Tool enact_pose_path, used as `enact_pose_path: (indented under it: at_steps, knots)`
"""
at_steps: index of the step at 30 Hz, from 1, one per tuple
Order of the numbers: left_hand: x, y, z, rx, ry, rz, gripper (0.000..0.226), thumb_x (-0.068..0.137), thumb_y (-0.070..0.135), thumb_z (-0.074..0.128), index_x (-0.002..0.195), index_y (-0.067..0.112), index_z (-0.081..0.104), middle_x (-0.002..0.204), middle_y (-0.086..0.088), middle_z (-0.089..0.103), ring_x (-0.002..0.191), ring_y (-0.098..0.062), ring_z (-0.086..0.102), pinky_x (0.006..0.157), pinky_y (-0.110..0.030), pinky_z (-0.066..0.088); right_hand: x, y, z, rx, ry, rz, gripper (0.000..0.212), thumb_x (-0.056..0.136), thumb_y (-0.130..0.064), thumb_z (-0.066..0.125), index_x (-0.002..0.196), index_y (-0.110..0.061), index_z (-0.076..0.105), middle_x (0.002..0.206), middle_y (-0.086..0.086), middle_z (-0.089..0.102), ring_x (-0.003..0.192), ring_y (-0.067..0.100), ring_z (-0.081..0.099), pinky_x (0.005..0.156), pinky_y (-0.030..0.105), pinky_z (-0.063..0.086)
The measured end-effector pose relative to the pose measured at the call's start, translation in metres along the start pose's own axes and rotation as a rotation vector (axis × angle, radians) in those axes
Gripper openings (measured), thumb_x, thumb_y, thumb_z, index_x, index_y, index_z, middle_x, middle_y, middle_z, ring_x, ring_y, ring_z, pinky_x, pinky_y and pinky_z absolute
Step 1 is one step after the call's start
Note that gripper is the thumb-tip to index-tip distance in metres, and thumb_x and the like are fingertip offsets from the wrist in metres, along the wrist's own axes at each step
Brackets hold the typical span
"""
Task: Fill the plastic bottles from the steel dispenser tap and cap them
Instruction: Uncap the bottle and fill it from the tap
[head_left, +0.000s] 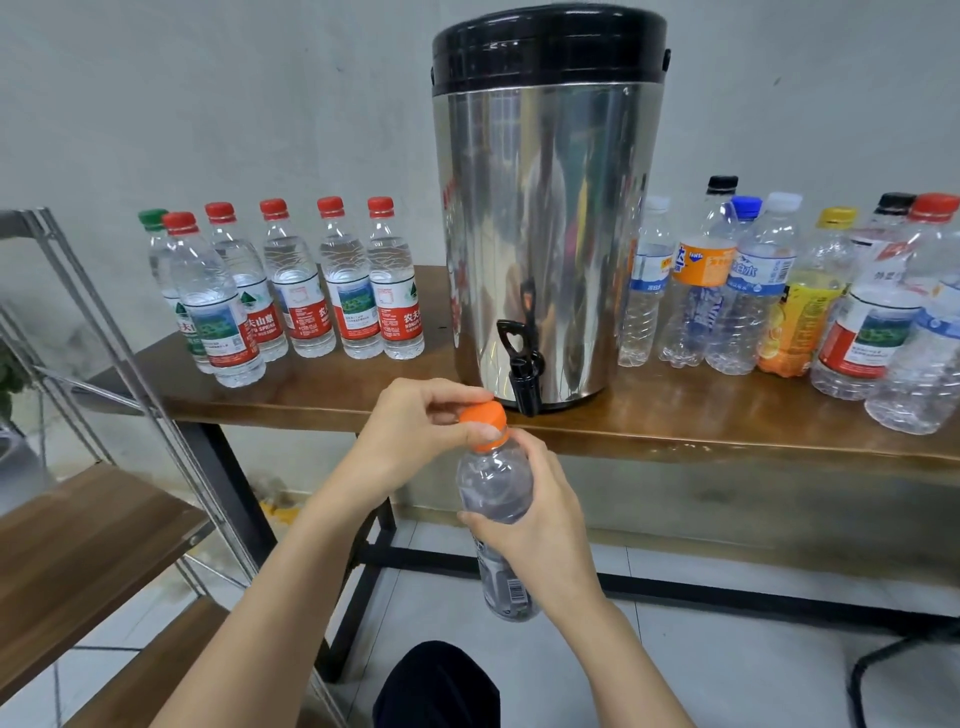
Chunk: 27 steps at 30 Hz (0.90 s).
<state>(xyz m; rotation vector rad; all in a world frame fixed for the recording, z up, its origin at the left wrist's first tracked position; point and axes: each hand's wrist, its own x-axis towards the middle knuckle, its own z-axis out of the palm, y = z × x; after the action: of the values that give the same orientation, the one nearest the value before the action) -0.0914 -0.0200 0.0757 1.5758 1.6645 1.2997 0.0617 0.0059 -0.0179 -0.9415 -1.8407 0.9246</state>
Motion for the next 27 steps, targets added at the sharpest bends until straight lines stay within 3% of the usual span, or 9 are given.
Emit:
enact_pose_path:
  at_steps: [5, 10, 14, 17, 19, 22, 25, 27]
  knots:
    - [-0.001, 0.004, -0.002, 0.004, -0.053, 0.009, 0.034, 0.072, 0.014, 0.083, 0.102, 0.027, 0.073, 0.107, 0.007, 0.072, 0.097, -0.004, 0.069, 0.09, -0.02, 0.053, 0.0, -0.001, 0.0, -0.001, -0.004, -0.001, 0.085, 0.067, -0.033, 0.089, 0.13, -0.055, 0.036, 0.127, -0.028, 0.048, 0.117, 0.0, 0.051, 0.096, 0.032, 0.051]
    - [-0.005, 0.004, -0.008, -0.119, -0.167, 0.014, 0.035, 0.087, -0.004, 0.067, 0.118, 0.013, 0.069, 0.123, 0.006, 0.068, 0.11, -0.001, 0.065, 0.087, -0.013, 0.049, 0.003, -0.002, -0.002, 0.017, 0.005, 0.002, 0.085, 0.066, -0.031, 0.09, 0.133, -0.046, 0.04, 0.127, -0.023, 0.051, 0.115, 0.002, 0.054, 0.095, 0.035, 0.052]
    - [-0.007, 0.005, 0.0, -0.148, -0.053, 0.037, 0.024, 0.087, 0.009, 0.071, 0.11, 0.016, 0.073, 0.124, 0.007, 0.067, 0.109, -0.001, 0.065, 0.088, -0.016, 0.05, 0.006, -0.004, 0.0, 0.005, 0.01, -0.004, 0.084, 0.066, -0.031, 0.09, 0.131, -0.047, 0.04, 0.127, -0.023, 0.052, 0.115, 0.002, 0.054, 0.095, 0.034, 0.052]
    - [-0.005, -0.001, 0.008, -0.06, 0.077, 0.044, 0.026, 0.08, 0.022, 0.078, 0.105, 0.023, 0.07, 0.107, 0.006, 0.071, 0.099, -0.005, 0.068, 0.088, -0.019, 0.052, 0.009, -0.005, 0.003, -0.002, 0.008, -0.004, 0.083, 0.065, -0.033, 0.09, 0.13, -0.049, 0.039, 0.127, -0.024, 0.052, 0.115, 0.001, 0.054, 0.094, 0.035, 0.053]
    - [-0.005, -0.002, 0.009, -0.105, 0.054, 0.003, 0.028, 0.087, 0.021, 0.073, 0.114, 0.021, 0.064, 0.103, 0.004, 0.074, 0.098, -0.008, 0.069, 0.088, -0.021, 0.053, 0.01, -0.005, 0.004, 0.007, 0.01, -0.004, 0.084, 0.065, -0.033, 0.09, 0.131, -0.048, 0.04, 0.128, -0.024, 0.052, 0.117, 0.001, 0.053, 0.094, 0.034, 0.052]
    - [-0.006, -0.001, 0.008, -0.194, -0.034, -0.049, 0.028, 0.095, 0.03, 0.062, 0.122, 0.023, 0.058, 0.114, 0.006, 0.073, 0.108, -0.008, 0.066, 0.095, -0.025, 0.051, 0.011, -0.005, 0.006, 0.013, 0.005, -0.007, 0.084, 0.065, -0.032, 0.09, 0.131, -0.047, 0.041, 0.128, -0.025, 0.052, 0.117, -0.001, 0.052, 0.096, 0.031, 0.05]
    - [-0.004, -0.005, 0.009, -0.08, 0.074, -0.021, 0.053, 0.069, 0.052, 0.072, 0.115, 0.03, 0.058, 0.109, 0.009, 0.07, 0.106, -0.006, 0.063, 0.098, -0.03, 0.049, 0.012, -0.008, 0.009, 0.005, -0.021, -0.005, 0.082, 0.066, -0.034, 0.09, 0.129, -0.05, 0.039, 0.128, -0.026, 0.05, 0.117, -0.003, 0.05, 0.096, 0.028, 0.049]
    - [-0.003, -0.01, 0.006, -0.08, 0.143, -0.005, 0.058, 0.064, 0.049, 0.077, 0.113, 0.029, 0.057, 0.098, 0.006, 0.073, 0.099, -0.011, 0.066, 0.096, -0.035, 0.051, 0.014, -0.01, 0.011, 0.008, -0.03, -0.008, 0.081, 0.066, -0.033, 0.09, 0.126, -0.052, 0.039, 0.127, -0.025, 0.051, 0.116, -0.003, 0.051, 0.094, 0.027, 0.05]
